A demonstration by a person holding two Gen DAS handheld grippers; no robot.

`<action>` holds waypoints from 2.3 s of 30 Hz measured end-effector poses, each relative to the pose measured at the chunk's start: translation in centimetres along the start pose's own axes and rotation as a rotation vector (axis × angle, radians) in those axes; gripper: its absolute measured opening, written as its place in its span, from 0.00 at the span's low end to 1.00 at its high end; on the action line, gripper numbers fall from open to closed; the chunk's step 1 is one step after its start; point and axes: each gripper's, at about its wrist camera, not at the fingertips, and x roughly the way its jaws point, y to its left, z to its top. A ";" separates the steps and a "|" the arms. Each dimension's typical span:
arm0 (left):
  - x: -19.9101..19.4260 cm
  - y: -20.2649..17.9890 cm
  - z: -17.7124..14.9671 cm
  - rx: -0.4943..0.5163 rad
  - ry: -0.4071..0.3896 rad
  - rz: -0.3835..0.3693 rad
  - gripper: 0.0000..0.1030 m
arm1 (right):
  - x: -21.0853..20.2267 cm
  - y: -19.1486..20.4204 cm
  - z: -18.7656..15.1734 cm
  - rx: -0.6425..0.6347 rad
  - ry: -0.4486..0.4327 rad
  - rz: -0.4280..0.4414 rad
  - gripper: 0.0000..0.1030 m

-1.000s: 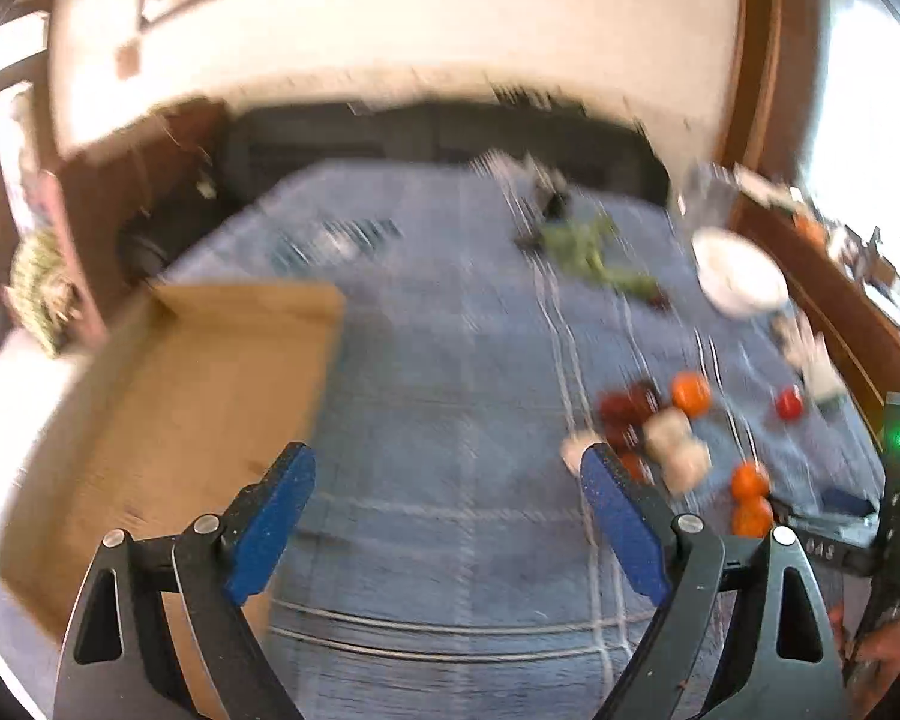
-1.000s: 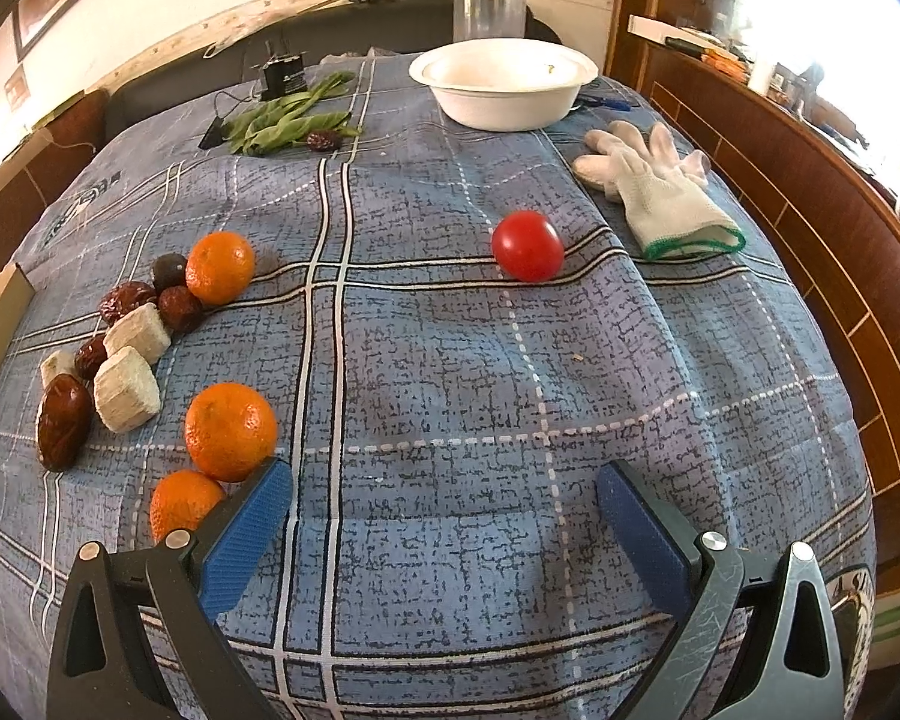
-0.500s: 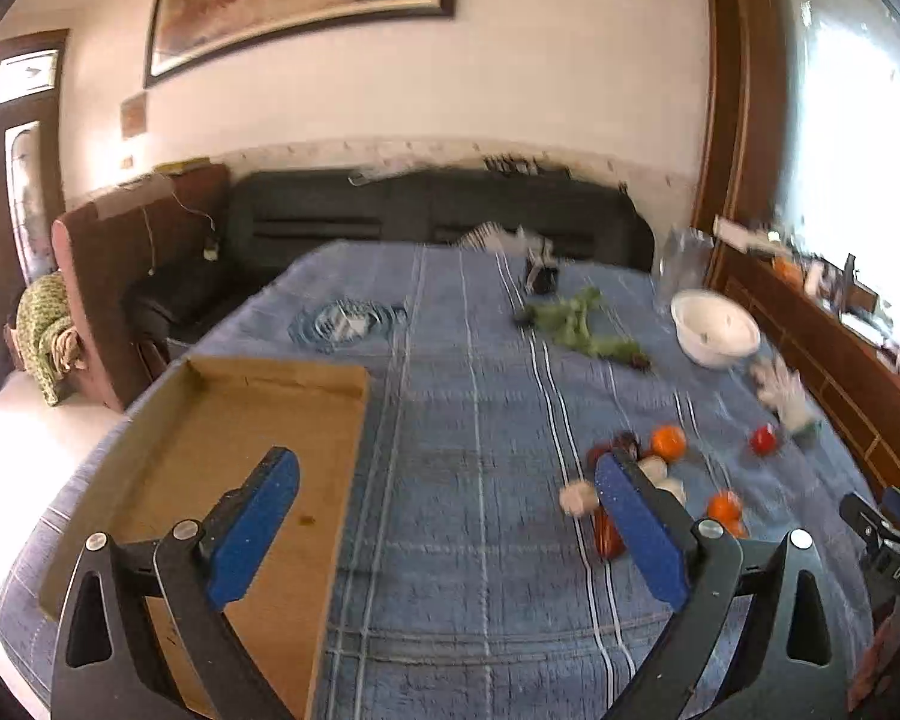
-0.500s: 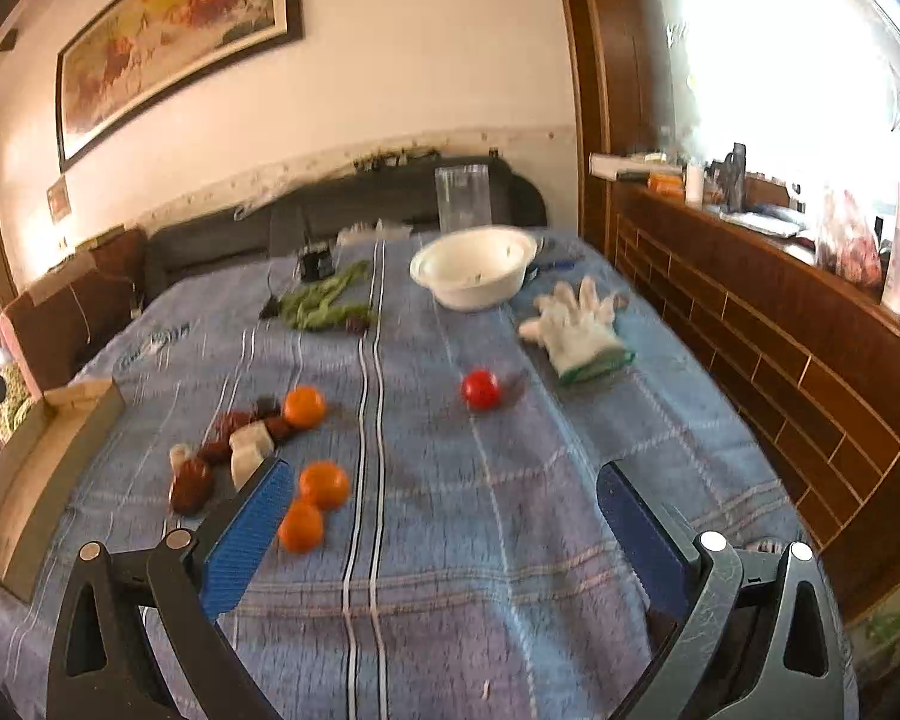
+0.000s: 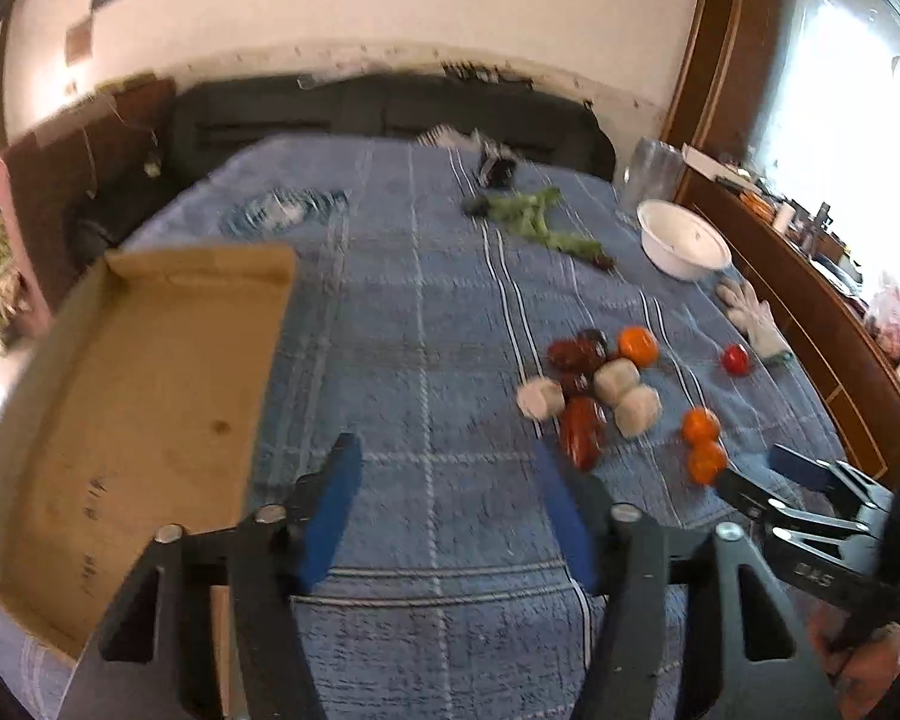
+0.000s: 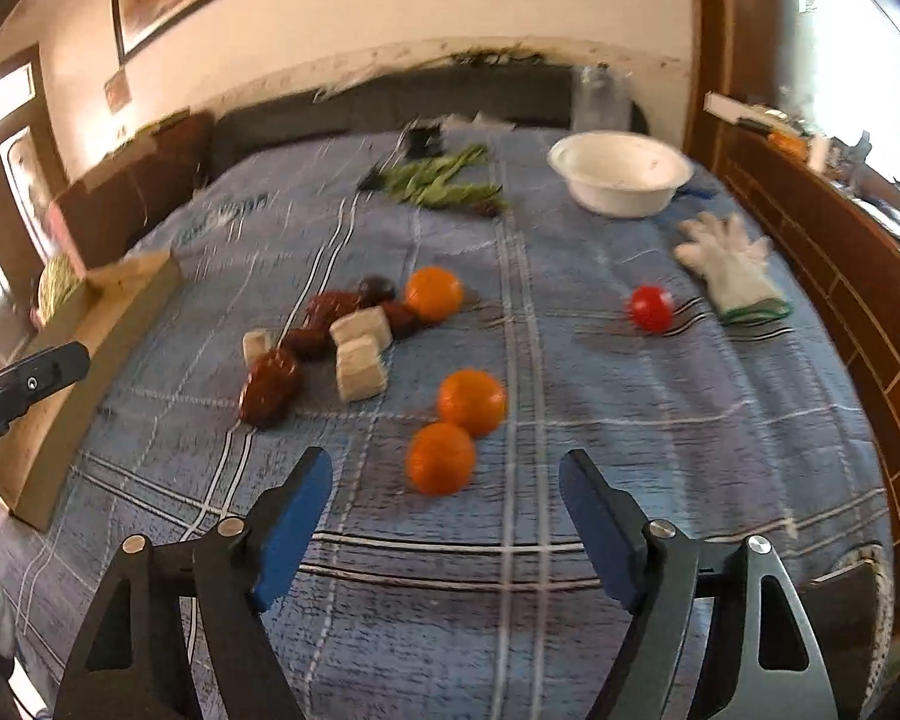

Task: Organize fruits
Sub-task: 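Grasp a mandarin with the right gripper while the left gripper grasps a red date, then drop the mandarin and date into the cardboard tray with both grippers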

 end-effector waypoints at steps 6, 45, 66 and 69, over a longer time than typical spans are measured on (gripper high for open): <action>1.8 -0.1 -0.1 -0.013 0.045 -0.006 0.53 | 3.2 -0.8 0.6 0.047 0.093 0.026 0.50; 2.3 -1.7 0.4 0.033 0.056 -0.110 0.27 | 1.8 0.3 0.1 0.066 0.067 0.080 0.30; -3.4 18.5 -1.1 -0.238 0.015 0.274 0.27 | 0.8 25.3 3.0 -0.321 0.057 0.437 0.31; -3.1 20.1 -1.8 -0.259 0.039 0.301 0.28 | 2.5 28.3 2.2 -0.367 0.093 0.462 0.31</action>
